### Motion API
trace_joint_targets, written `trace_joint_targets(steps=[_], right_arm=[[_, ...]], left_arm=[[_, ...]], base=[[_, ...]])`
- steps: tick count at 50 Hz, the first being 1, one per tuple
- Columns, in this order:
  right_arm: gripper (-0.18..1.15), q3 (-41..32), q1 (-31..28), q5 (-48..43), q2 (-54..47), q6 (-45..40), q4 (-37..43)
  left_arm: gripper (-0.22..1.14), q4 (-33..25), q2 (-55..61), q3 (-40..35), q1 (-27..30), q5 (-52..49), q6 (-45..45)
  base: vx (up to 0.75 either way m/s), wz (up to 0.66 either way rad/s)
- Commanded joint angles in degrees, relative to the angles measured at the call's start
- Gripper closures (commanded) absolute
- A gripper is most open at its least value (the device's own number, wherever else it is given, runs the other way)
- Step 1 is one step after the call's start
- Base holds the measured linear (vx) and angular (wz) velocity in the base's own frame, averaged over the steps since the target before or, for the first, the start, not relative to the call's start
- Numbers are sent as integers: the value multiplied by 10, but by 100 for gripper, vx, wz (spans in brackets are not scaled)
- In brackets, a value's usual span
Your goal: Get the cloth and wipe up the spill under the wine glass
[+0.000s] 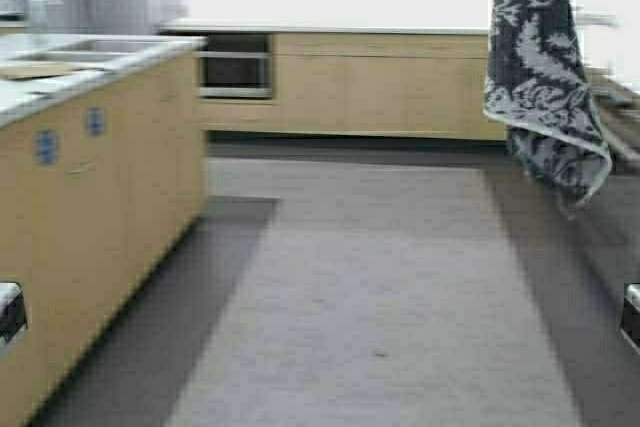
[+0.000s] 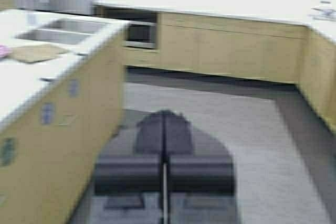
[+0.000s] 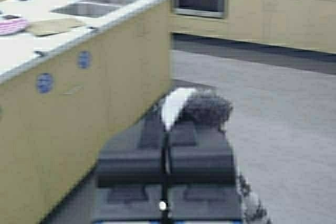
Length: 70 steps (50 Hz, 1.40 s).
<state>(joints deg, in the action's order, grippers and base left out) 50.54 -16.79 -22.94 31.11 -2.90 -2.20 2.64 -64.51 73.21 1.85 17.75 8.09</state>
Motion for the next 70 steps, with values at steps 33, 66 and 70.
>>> trace_joint_targets(steps=[33, 66, 70], right_arm=[[91, -11, -1, -10, 32, -1, 2], [91, -30, 21, -25, -21, 1, 2], [91, -18, 23, -25, -20, 3, 2]], left_arm=[[89, 0, 21, -15, 1, 18, -2], [89, 6, 84, -33, 1, 41, -16], [89, 6, 94, -31, 1, 41, -15]], base=[[-1, 43], [4, 20], [10, 33]])
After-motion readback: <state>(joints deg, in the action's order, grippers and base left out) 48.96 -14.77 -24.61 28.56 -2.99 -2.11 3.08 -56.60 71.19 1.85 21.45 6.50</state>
